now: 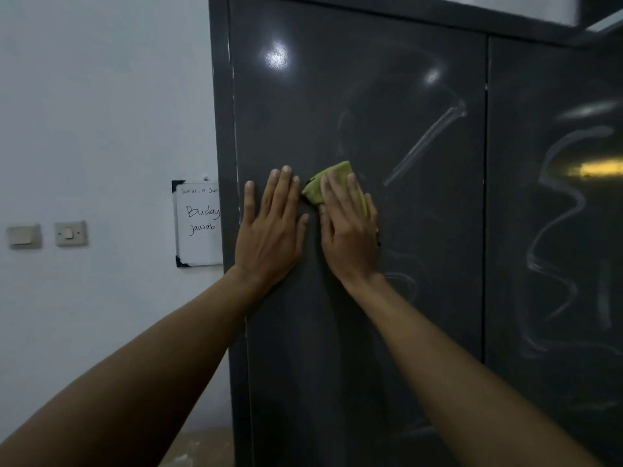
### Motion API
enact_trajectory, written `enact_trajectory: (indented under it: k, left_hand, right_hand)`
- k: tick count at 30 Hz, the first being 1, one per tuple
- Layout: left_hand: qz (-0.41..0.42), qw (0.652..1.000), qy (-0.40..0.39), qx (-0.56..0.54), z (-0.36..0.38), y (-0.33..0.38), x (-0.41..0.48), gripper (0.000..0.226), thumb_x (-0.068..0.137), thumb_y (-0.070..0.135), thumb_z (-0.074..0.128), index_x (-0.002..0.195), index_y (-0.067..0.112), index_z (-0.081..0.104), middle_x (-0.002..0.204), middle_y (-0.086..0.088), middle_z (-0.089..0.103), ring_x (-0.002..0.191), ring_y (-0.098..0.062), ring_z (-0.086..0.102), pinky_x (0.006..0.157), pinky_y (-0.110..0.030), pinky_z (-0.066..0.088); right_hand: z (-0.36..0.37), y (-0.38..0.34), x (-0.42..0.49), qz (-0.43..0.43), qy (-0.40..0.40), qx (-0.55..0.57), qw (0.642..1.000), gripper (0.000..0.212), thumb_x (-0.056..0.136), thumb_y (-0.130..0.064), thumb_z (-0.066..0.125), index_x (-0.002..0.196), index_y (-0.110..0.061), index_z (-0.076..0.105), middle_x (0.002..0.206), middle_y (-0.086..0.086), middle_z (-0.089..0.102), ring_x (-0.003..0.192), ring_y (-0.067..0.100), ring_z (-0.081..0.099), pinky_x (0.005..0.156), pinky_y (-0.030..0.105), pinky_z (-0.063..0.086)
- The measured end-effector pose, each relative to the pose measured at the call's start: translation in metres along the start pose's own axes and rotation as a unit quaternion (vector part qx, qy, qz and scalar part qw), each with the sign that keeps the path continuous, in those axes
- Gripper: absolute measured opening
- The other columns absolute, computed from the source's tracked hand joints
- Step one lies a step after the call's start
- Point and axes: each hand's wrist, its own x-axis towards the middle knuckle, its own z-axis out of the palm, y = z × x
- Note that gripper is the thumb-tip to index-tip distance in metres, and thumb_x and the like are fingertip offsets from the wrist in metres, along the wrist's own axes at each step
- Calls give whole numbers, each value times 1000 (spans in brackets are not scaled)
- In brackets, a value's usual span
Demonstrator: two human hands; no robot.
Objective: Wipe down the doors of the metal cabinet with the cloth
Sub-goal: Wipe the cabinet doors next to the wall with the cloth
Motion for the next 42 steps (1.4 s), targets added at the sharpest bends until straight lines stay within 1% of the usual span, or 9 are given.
enact_trajectory:
  k: [3, 6, 10, 15, 21, 27, 33, 39, 42]
  left_hand:
    - [-10, 1000, -7, -10, -2, 1, 7, 59, 104, 34, 34, 152, 3, 19, 160, -15, 13, 149, -27, 8, 119, -51, 1]
    - [-19, 1000, -4, -16, -5, -1, 15, 59, 103, 33, 36, 152, 3, 19, 160, -16, 14, 149, -27, 8, 120, -51, 2]
    - [-13, 1000, 0, -4, -5, -4, 24, 59, 103, 32, 36, 151, 3, 20, 159, -15, 14, 149, -27, 9, 120, -51, 1]
    - [-37, 999, 21, -8, -2, -1, 41, 59, 103, 30, 34, 152, 3, 16, 160, -16, 11, 149, -26, 5, 120, -47, -4]
    - [-55, 998, 38, -22, 0, 4, 54, 58, 102, 27, 36, 151, 2, 18, 159, -17, 14, 149, -27, 8, 120, -48, -2]
    - [-55, 997, 53, -33, -4, 1, 64, 57, 102, 25, 36, 151, 2, 20, 159, -16, 17, 149, -26, 11, 121, -47, 0]
    - [-55, 996, 56, -44, -12, -6, 75, 56, 102, 26, 38, 150, 1, 22, 158, -17, 22, 148, -27, 14, 121, -48, 4]
    - [-38, 997, 61, -42, -13, -9, 84, 55, 102, 23, 39, 150, 2, 24, 157, -16, 23, 148, -27, 14, 121, -47, 4]
    - [-36, 996, 69, -49, -13, -10, 94, 55, 102, 24, 40, 149, 0, 25, 156, -17, 26, 147, -28, 17, 121, -47, 6]
  right_hand:
    - [-5, 2, 13, -68, -40, -23, 997, 44, 101, -21, 45, 145, -15, 43, 153, 1, 38, 144, 24, 30, 111, 47, 31]
    - [-12, 15, 41, -75, -42, -71, 994, 47, 101, -30, 40, 147, -18, 41, 154, -1, 37, 143, 22, 30, 108, 43, 31]
    - [-8, 22, 39, -55, -12, -21, 998, 46, 101, -25, 42, 144, -10, 43, 149, 8, 42, 144, 27, 29, 112, 48, 29]
    - [-2, 23, 52, -131, -36, -23, 990, 46, 100, -23, 41, 145, -11, 42, 152, 7, 39, 146, 24, 25, 116, 49, 24]
    - [0, 26, 64, -48, -1, -9, 999, 48, 103, -24, 39, 150, -15, 33, 158, 2, 27, 148, 18, 19, 118, 46, 21]
    - [-3, 29, 91, -160, -22, -3, 987, 46, 98, -19, 47, 145, -16, 43, 153, 1, 37, 144, 20, 30, 115, 47, 27]
    - [-3, 33, 110, -42, 10, 6, 999, 47, 102, -25, 39, 149, -19, 35, 157, -3, 28, 147, 16, 20, 118, 46, 17]
    - [-1, 28, 118, -163, 0, 28, 986, 44, 97, -18, 50, 141, -16, 49, 151, 1, 41, 143, 21, 33, 115, 48, 26]
    - [-3, 36, 143, -94, 18, 16, 995, 45, 100, -24, 44, 145, -19, 43, 154, -2, 36, 145, 18, 28, 116, 48, 20]
